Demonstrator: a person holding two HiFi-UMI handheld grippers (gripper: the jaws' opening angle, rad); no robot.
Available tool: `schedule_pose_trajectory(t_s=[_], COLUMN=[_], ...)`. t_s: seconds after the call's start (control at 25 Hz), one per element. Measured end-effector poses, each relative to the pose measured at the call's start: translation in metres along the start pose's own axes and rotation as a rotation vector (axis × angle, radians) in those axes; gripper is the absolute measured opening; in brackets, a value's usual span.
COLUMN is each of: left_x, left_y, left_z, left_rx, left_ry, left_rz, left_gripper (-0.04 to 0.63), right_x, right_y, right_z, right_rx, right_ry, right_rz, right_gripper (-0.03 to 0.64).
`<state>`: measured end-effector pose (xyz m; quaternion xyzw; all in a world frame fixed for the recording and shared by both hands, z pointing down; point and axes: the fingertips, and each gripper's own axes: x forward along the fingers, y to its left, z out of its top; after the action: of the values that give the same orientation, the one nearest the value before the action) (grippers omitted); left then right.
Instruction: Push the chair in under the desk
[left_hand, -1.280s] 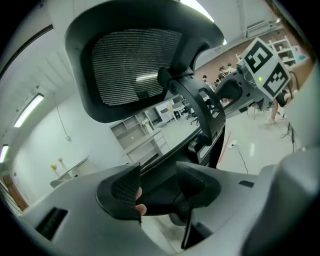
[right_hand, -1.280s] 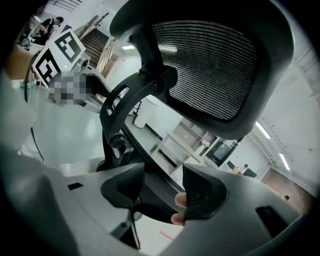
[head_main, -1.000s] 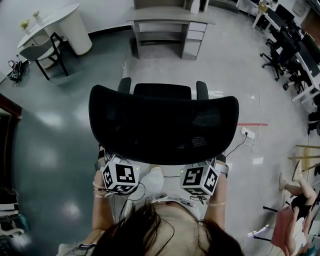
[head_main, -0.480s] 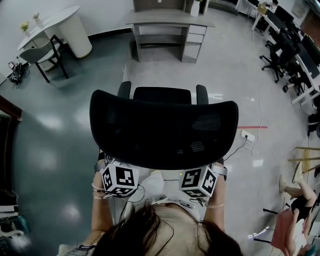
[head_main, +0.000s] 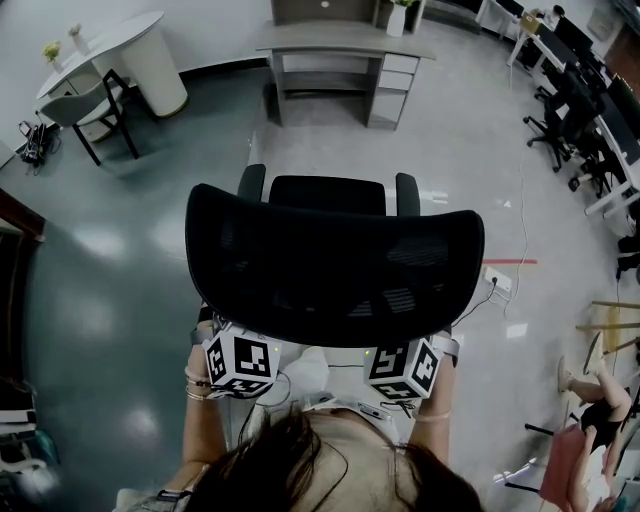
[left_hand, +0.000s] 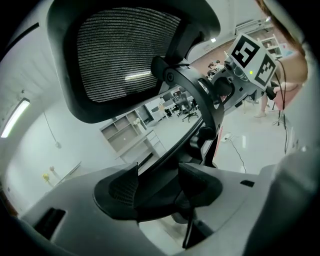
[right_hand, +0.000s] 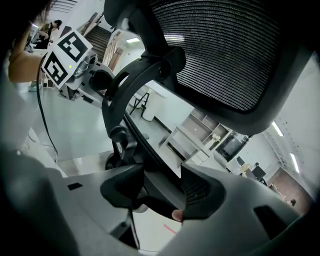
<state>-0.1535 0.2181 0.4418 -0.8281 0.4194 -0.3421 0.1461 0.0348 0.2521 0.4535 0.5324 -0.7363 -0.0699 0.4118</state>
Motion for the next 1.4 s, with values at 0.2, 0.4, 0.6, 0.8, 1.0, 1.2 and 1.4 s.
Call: schedule_pose_trajectory(t_s=[0.2,0.4,0.6,0.8,1.0,1.2,1.4], left_x=[0.011,0.021,0.031,0.041,0.050,0.061,0.071], left_y=[0.008,0.015,0.024,0.032,0.039,0.050,0.059], left_z=[-0.001,0.003,0.004,0.006,0.005,0.004,0.008], left_rx=[0.011,0.013,0.011,0.015,0.017,0.020,0.012], left_ry=[-0.001,-0.011,-0.028,-0.042,-0.056,-0.062,-0.071], left_rz=[-0.005,-0.012,-0.016,-0.014,-0.014,-0.009,-0.007], left_gripper=[0.236,0.236,0.236,0.236,0.235,0.236,0.236], right_x=[0.013,0.023,0.035,0.044,0.054,0.066,0.077], right_y=[-0.005,-0.013,-0.019,-0.025,-0.029,-0.034,-0.042], right_z=[0.003,0.005,0.009,0.016,0.023,0.029,0.035], right_rx=[0.000,0.013,0.025,0.028,0.030,0.032,0.031], right_ry=[0.024,0.055,0.075,0.077,0.079,0.086,0.097], right_rz=[0.002,0.003,-0.006,-0.008,-0.001,-0.002,0.010], right_gripper=[0.235,0.235,0.235,0.235,0.235,0.235,0.235])
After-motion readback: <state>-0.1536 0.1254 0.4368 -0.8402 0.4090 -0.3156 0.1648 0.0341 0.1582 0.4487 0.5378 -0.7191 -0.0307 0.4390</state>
